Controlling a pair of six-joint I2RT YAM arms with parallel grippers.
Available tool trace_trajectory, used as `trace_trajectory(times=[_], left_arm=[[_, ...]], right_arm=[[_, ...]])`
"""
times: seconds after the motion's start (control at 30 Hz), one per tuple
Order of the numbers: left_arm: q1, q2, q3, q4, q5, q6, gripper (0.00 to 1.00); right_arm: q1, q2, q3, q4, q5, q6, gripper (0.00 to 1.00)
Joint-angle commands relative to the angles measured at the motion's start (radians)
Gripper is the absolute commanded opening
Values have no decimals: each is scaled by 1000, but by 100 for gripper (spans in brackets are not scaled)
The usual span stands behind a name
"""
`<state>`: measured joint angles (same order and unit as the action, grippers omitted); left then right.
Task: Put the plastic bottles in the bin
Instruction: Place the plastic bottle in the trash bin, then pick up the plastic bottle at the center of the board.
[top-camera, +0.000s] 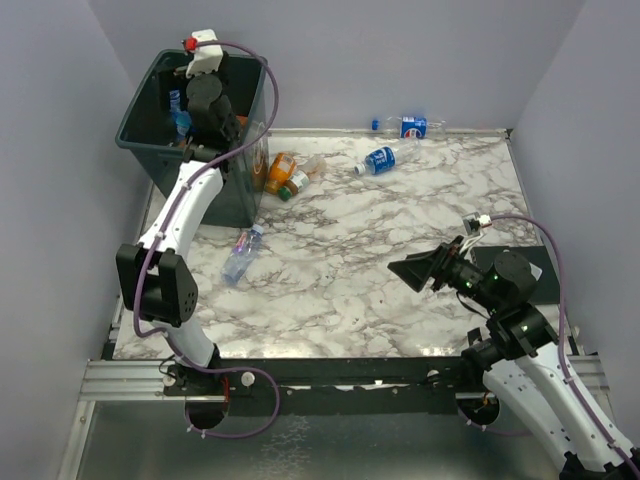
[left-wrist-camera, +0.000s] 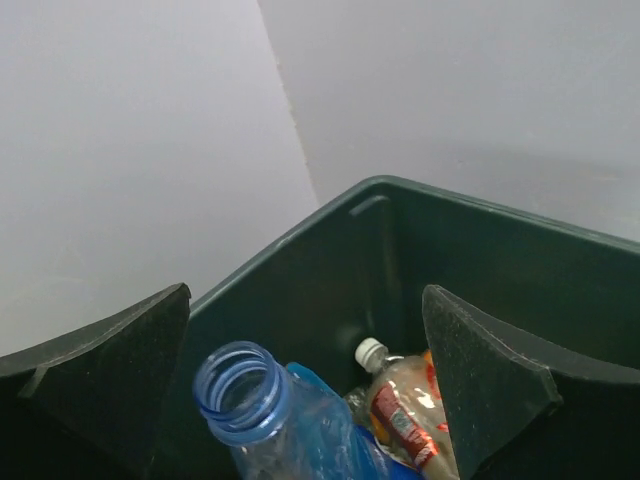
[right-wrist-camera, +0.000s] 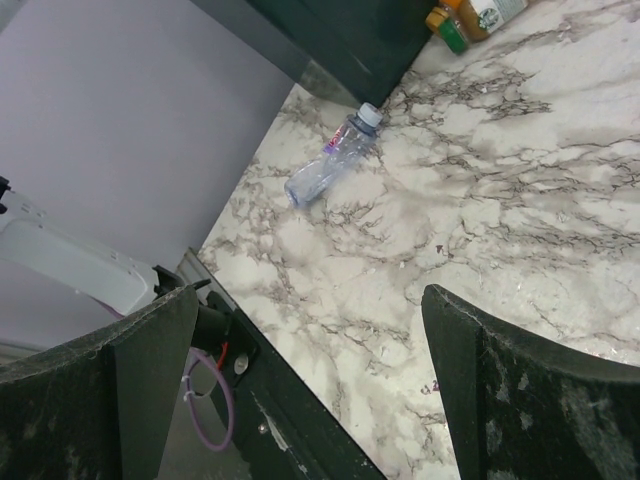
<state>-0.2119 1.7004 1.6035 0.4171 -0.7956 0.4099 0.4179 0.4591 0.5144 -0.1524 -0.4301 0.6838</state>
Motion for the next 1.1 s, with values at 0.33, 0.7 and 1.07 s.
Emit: trace_trajectory(times=[0.33, 0.7, 1.07], left_arm=[[-161, -175, 378, -537, 220, -376, 99], [-192, -347, 90, -668, 302, -540, 99], [-361, -483, -251, -689, 714, -671, 99]], right_arm=[[5, 50, 65, 7, 18, -25, 97], [5, 77, 61, 18, 36, -5, 97], [5, 410, 174, -30, 448, 88, 97]])
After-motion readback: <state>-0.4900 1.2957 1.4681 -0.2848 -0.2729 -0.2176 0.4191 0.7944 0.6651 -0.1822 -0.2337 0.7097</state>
